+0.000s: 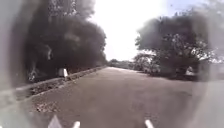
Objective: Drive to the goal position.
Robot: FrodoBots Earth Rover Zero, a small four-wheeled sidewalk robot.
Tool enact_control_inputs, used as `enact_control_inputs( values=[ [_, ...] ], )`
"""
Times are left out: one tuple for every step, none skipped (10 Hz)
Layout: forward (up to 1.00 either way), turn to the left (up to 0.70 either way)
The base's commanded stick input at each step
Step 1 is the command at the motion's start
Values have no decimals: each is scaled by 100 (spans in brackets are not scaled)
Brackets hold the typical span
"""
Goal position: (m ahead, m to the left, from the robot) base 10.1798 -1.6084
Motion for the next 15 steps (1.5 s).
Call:
enact_control_inputs(
  values=[
    [85, 0],
    [85, 0],
    [85, 0],
    [85, 0],
    [85, 0],
    [85, 0],
    [85, 0],
    [85, 0],
    [85, 0],
    [85, 0],
    [85, 0],
    [85, 0],
    [85, 0],
    [85, 0],
    [85, 0]
  ],
)
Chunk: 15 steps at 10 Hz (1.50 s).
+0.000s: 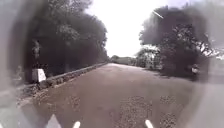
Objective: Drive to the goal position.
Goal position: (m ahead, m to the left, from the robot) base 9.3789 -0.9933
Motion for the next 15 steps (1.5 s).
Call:
enact_control_inputs(
  values=[
    [85, 0],
    [85, 0],
    [85, 0],
    [85, 0],
    [85, 0],
    [85, 0],
    [85, 0],
    [85, 0],
    [85, 0],
    [85, 0],
    [85, 0],
    [85, 0],
    [85, 0],
    [85, 0],
    [85, 0]
  ],
)
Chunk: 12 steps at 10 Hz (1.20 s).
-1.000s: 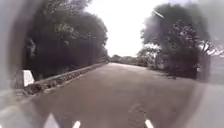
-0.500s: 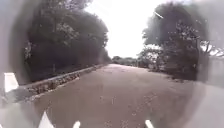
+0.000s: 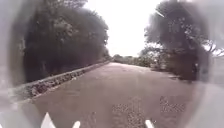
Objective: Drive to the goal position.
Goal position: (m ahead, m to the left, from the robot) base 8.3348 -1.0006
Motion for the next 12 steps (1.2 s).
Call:
enact_control_inputs(
  values=[
    [85, 0],
    [85, 0],
    [85, -34],
    [85, -34],
    [85, -33],
    [85, -21],
    [85, -8],
    [85, 0],
    [85, 0],
    [85, 0],
    [85, 0],
    [85, 0]
  ],
)
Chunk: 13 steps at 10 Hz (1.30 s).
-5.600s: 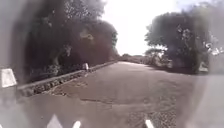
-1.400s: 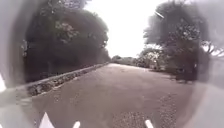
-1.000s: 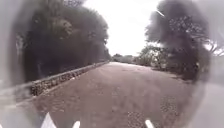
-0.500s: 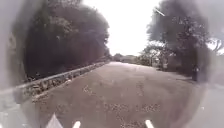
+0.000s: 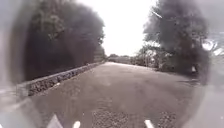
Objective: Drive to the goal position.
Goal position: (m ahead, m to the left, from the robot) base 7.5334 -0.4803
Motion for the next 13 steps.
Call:
enact_control_inputs(
  values=[
    [85, 0],
    [85, 0],
    [85, 0],
    [85, 0],
    [85, 0],
    [85, 0],
    [85, 0],
    [85, 0],
    [85, 0],
    [85, 0],
    [85, 0],
    [85, 0],
    [85, 0]
  ],
)
